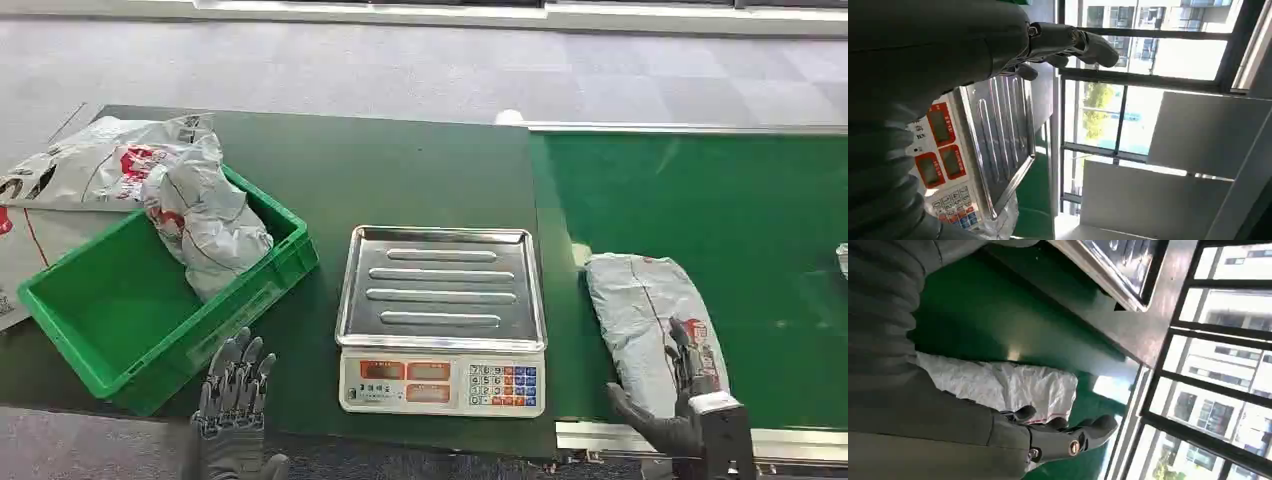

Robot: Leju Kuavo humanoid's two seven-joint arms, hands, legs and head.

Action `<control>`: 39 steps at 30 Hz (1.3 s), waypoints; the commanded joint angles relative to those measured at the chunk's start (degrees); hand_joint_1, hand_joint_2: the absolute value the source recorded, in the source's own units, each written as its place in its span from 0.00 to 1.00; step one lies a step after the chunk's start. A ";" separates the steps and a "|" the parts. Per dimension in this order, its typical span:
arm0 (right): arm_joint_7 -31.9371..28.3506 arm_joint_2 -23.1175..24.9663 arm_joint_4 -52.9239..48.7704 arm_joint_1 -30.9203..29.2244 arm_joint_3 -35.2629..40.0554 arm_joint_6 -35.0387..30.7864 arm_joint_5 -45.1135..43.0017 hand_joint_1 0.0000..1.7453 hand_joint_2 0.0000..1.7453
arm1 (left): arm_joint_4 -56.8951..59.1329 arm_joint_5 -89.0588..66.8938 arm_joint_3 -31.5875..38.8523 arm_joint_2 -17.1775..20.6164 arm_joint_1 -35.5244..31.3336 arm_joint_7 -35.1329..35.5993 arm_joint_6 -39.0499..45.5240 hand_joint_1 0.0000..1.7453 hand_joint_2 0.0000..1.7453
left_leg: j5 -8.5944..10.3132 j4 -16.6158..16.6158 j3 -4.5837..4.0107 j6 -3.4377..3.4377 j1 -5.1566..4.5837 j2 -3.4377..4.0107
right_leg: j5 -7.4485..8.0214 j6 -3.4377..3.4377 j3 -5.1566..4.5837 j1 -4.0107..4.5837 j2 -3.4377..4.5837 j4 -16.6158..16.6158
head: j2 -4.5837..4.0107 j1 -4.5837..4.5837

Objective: Moved the parcel from conveyor to table for the left to box.

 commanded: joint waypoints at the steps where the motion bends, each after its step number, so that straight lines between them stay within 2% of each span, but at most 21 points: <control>1: -1.02 9.52 0.88 1.29 0.25 0.06 3.87 0.00 1.00 | 2.84 0.07 -0.41 1.13 -2.21 1.77 -2.70 0.00 1.00 | 0.07 -0.24 0.21 -0.04 0.06 -0.09 | 0.03 -0.12 0.25 0.07 -0.10 -0.24 | 0.00 -0.02; 5: 0.73 12.83 0.66 2.69 -1.80 0.06 9.14 0.00 1.00 | 3.05 -0.68 1.51 -0.17 -2.42 3.11 -5.18 0.00 1.00 | 0.06 -0.20 0.17 -0.05 0.08 -0.08 | 0.02 -0.12 0.20 0.09 -0.08 -0.20 | 0.00 0.00; 6: 2.53 13.98 1.93 3.10 -5.76 0.06 16.21 0.00 1.00 | 3.29 -1.23 2.35 -1.20 -2.20 3.46 -6.68 0.00 1.00 | 0.07 -0.24 0.18 -0.05 0.09 -0.08 | 0.04 -0.14 0.22 0.10 -0.09 -0.25 | 0.00 -0.02; 7: 4.88 15.95 4.18 3.40 -13.56 0.06 27.03 0.00 1.00 | 3.59 -1.84 2.76 -2.01 -2.04 3.66 -7.78 0.00 1.00 | 0.06 -0.24 0.18 -0.04 0.09 -0.08 | 0.03 -0.14 0.23 0.11 -0.09 -0.25 | 0.00 0.00; 8: 31.13 13.04 19.75 -7.71 -15.11 5.05 48.14 0.00 1.00 | 3.56 -2.95 2.98 -1.28 -2.34 3.99 -9.13 0.00 1.00 | 0.06 -0.23 0.17 -0.02 0.05 -0.05 | 0.03 -0.12 0.21 0.07 -0.06 -0.22 | 0.00 0.00; 9: 30.68 13.29 30.33 -15.18 -15.89 9.20 48.16 0.00 1.00 | 3.37 -3.06 4.05 -1.31 -1.97 4.16 -9.65 0.00 1.00 | 0.07 -0.19 0.12 0.00 0.03 -0.03 | 0.05 -0.08 0.15 0.04 -0.03 -0.19 | 0.00 -0.02; 10: 32.97 14.93 43.45 -24.94 -14.82 15.50 51.85 0.00 1.00 | 2.44 -3.31 5.80 -1.60 -1.06 4.83 -10.81 0.00 1.00 | 0.10 -0.26 0.21 0.05 0.00 0.43 | 0.25 -0.03 0.10 0.01 0.42 -0.30 | 0.00 0.00; 11: 39.53 16.84 56.47 -34.21 -12.07 23.64 57.19 0.00 1.00 | 1.68 -3.64 7.55 -2.52 -0.08 5.82 -12.16 0.00 1.00 | 0.13 -0.31 0.27 0.07 0.02 0.70 | 0.39 -0.02 0.11 0.03 0.70 -0.40 | 0.00 0.00; 13: 41.32 19.32 68.01 -41.25 -11.05 28.95 60.34 0.00 1.00 | 1.51 -4.29 9.14 -3.45 0.61 6.71 -14.50 0.00 1.00 | -0.04 -0.35 -0.04 -0.10 0.13 1.39 | 0.59 -0.09 0.10 0.14 1.40 -0.48 | 0.00 -0.02; 14: 40.92 19.83 69.36 -41.53 -11.16 28.19 60.76 0.00 1.00 | 1.73 -4.47 9.60 -3.89 0.76 6.75 -15.13 0.00 1.00 | -0.02 -0.41 -0.04 -0.09 0.06 1.48 | 0.63 -0.08 0.11 0.07 1.53 -0.47 | 0.00 -0.02; 15: 43.40 20.01 71.57 -41.90 -10.27 31.86 62.17 0.00 1.00 | 2.12 -5.01 9.95 -4.26 0.67 7.13 -16.42 0.00 1.00 | -0.06 -0.23 -0.04 -0.10 0.15 1.35 | 0.52 -0.01 0.17 0.15 1.33 -0.37 | 0.00 -0.02; 16: 45.25 20.16 71.74 -40.82 -10.67 32.69 63.06 0.00 1.00 | 2.88 -5.44 11.04 -5.50 0.58 7.42 -17.92 0.00 1.00 | 0.08 -0.29 -0.11 -0.02 0.10 1.30 | 0.65 0.04 0.12 0.09 1.30 -0.44 | 0.00 0.00; 18: 44.77 20.79 71.53 -39.41 -12.04 33.16 62.35 0.00 1.00 | 2.96 -6.01 11.64 -6.18 0.41 7.56 -18.85 0.00 1.00 | 0.21 -0.20 0.36 0.16 0.01 0.87 | 0.53 0.15 0.08 -0.01 0.86 -0.39 | 0.00 0.02; 22: 46.14 21.53 69.94 -37.85 -13.41 33.17 64.08 0.00 1.00 | 2.89 -7.01 13.28 -7.71 0.37 8.07 -20.87 0.00 1.00 | 0.35 -0.09 0.24 0.15 -0.02 0.11 | 0.51 0.18 0.26 -0.01 0.17 -0.26 | 0.00 0.00; 31: 46.63 21.89 68.11 -36.80 -14.42 33.74 64.98 0.00 1.00 | 2.56 -7.36 14.27 -8.11 0.36 8.36 -21.77 0.00 1.00 | 0.26 0.01 0.29 0.16 0.08 0.10 | 0.35 0.16 0.40 0.08 0.16 -0.19 | 0.00 0.00; 32: 46.68 23.07 63.22 -34.18 -19.66 41.01 71.89 1.00 1.00 | 2.64 -8.87 16.65 -9.32 0.06 8.65 -24.35 0.00 1.00 | 0.35 -0.09 0.30 0.26 0.07 -0.03 | 0.30 0.07 0.47 0.06 0.00 -0.42 | 0.00 0.00; 36: 46.38 24.36 55.78 -31.52 -22.82 40.60 75.58 1.00 1.00 | 1.55 -8.72 18.15 -9.76 0.88 8.82 -24.80 0.00 1.00 | 0.36 -0.10 0.39 0.33 0.09 0.00 | 0.33 0.05 0.63 0.08 0.02 -0.56 | 0.00 0.00; 39: 46.58 24.45 54.84 -31.17 -23.07 40.79 75.98 1.00 1.00 | 1.32 -8.67 18.24 -9.79 1.02 8.82 -24.92 0.00 1.00 | 0.31 -0.01 0.50 0.34 0.07 0.00 | 0.35 0.16 0.79 0.05 0.03 -0.52 | 0.00 0.00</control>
